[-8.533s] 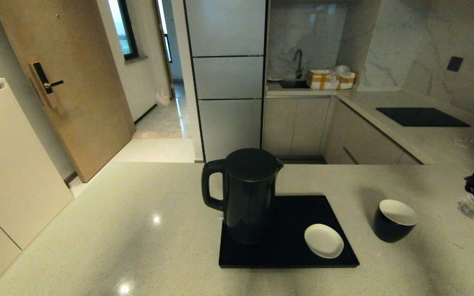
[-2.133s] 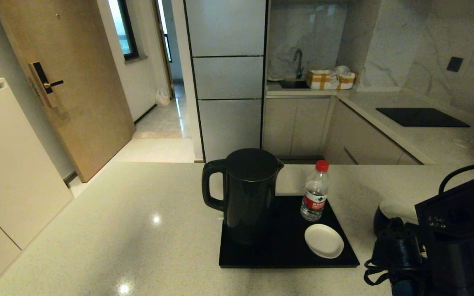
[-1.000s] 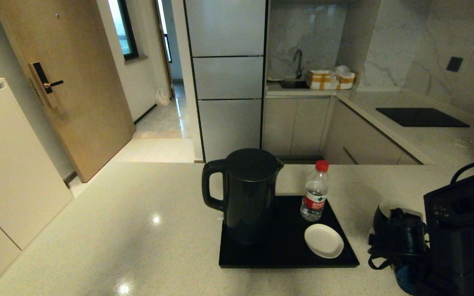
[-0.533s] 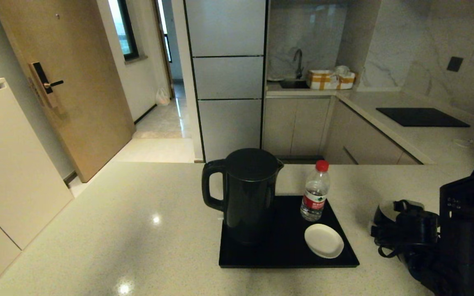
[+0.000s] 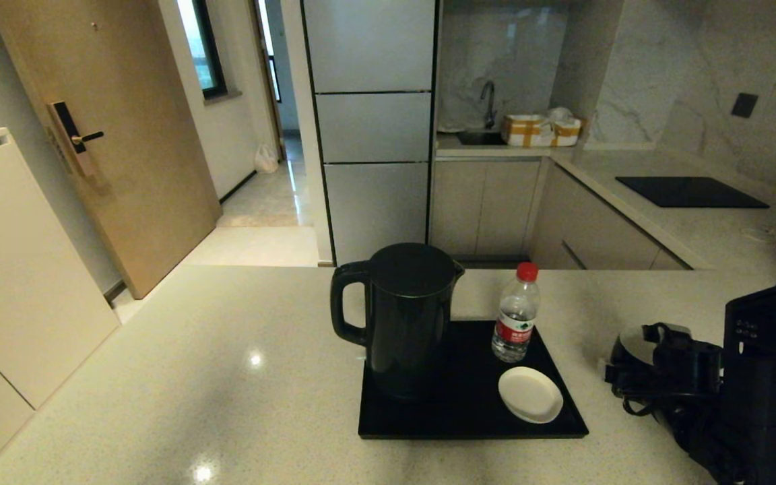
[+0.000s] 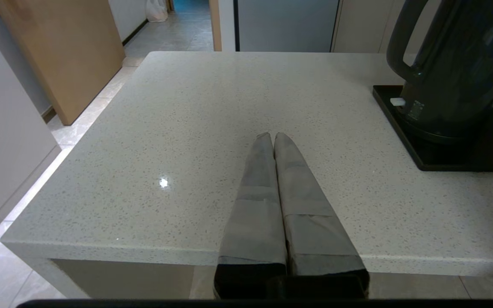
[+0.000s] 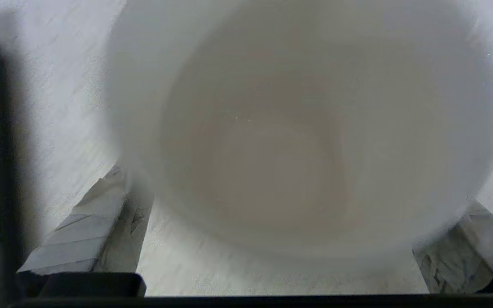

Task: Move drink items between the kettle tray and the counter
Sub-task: Return the tea cup to its original position

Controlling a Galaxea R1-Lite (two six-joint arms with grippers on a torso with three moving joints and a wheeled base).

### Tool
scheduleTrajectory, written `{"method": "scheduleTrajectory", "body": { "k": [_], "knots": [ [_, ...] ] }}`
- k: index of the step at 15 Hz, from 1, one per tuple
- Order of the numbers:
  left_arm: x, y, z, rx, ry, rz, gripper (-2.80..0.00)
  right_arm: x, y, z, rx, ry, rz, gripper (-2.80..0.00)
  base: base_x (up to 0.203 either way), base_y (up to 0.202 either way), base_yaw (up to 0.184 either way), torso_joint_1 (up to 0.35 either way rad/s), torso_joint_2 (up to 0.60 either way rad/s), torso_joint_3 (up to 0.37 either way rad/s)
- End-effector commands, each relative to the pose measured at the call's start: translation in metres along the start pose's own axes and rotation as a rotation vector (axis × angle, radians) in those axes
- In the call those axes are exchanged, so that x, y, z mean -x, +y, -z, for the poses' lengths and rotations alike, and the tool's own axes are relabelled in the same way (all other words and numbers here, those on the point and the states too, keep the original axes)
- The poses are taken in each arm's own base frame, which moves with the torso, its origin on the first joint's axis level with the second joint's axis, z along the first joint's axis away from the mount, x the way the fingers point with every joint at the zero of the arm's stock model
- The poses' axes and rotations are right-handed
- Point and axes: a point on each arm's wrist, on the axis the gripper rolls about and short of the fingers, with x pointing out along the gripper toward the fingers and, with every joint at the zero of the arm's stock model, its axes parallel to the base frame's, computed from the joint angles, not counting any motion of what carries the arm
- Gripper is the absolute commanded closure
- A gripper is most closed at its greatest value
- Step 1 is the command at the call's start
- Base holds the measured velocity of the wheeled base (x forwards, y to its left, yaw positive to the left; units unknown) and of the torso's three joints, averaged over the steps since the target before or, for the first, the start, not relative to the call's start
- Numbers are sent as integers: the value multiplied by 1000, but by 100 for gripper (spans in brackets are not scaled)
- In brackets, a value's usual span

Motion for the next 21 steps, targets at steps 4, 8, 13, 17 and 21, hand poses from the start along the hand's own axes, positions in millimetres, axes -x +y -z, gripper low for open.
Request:
{"method": "scheduleTrajectory", "body": {
  "k": [4, 8, 13, 17, 21],
  "knots": [
    [0, 0, 0, 0, 0, -1, 0, -14, -7, -3, 5, -25, 8, -280, 0, 0, 0, 0, 0, 0],
    [0, 0, 0, 0, 0, 1, 0, -19, -8, -3, 10, -30, 14, -280, 0, 0, 0, 0, 0, 0],
    [0, 0, 0, 0, 0, 1, 0, -22, -6, -3, 16, -37, 12, -280, 0, 0, 0, 0, 0, 0],
    [0, 0, 0, 0, 0, -1, 0, -22, -6, -3, 16, -37, 12, 0, 0, 0, 0, 0, 0, 0],
    [0, 0, 0, 0, 1, 1, 0, -21, -6, -3, 17, -36, 12, 0, 0, 0, 0, 0, 0, 0]
  ]
}}
